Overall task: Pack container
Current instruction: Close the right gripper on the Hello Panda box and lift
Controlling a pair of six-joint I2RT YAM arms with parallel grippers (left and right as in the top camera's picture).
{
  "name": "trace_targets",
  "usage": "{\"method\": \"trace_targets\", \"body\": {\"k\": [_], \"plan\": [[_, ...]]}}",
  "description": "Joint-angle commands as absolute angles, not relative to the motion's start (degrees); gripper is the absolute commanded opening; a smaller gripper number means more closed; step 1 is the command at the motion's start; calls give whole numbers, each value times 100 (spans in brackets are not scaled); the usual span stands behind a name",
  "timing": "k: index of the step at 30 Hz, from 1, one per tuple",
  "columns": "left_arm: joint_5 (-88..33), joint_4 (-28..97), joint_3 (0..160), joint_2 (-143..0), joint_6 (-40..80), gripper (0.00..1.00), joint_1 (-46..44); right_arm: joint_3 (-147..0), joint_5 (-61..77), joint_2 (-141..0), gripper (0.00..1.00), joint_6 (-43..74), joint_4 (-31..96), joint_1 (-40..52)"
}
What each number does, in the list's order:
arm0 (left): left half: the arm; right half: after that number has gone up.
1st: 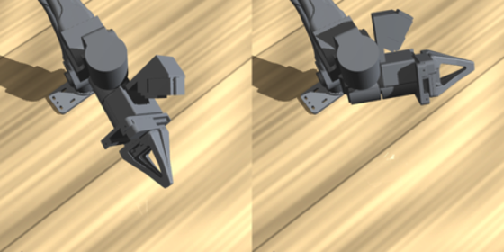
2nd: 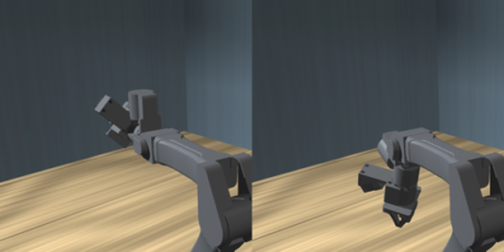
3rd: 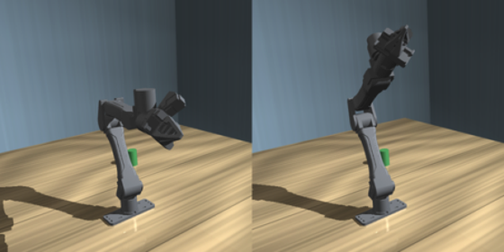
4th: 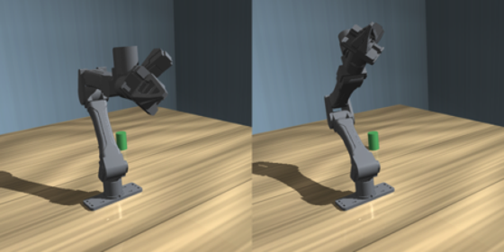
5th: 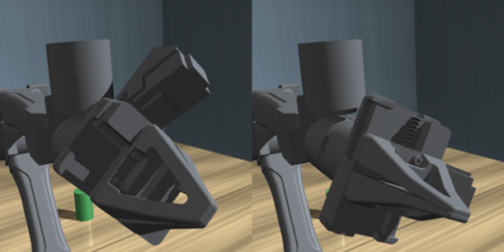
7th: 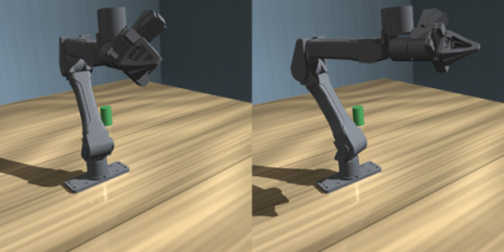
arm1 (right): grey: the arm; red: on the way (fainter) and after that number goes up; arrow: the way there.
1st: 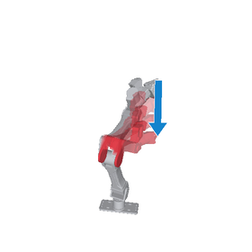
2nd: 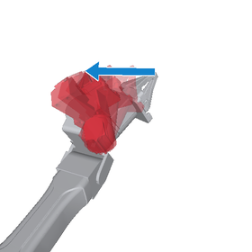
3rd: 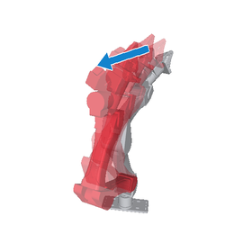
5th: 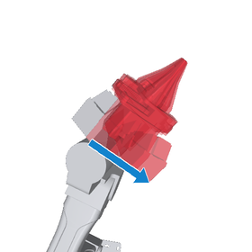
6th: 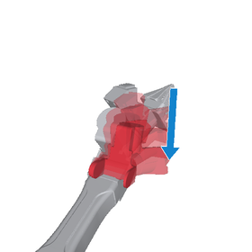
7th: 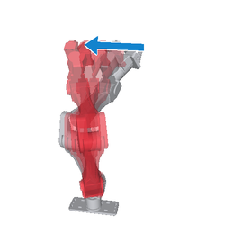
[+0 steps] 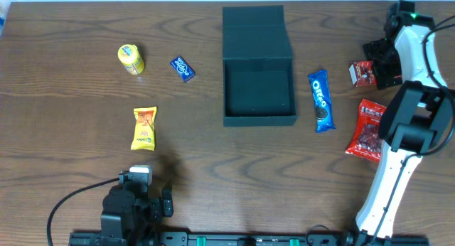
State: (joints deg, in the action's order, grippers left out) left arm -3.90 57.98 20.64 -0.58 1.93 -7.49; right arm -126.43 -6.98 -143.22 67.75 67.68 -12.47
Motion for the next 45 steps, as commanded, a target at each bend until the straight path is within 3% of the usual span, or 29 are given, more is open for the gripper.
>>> {"method": "trace_targets", "body": {"k": [1,6,14,22,26,45], "plan": [[-340,5933,1892,-21,257,96,-714,-12739,-729,-14501,99,6700,6785,-1188],[-340,5933,1892,-21,257,95,-714,-12739,-738,-14573,99,6700,6783,-1135],[-340,5933,1892,-21,257,95,-714,-12739,-751,-14619,89,6700,6788,-1055],[-340,5933,1892,-21,257,95,-714,-12739,-751,-14619,70,6698,6820,-1041],[-340,5933,1892,-21,257,95,-714,-12739,-751,-14619,69,6696,6866,-1041],[-340,5933,1892,-21,257,95,-714,-12742,-746,-14455,45,6545,7155,-998]]}}
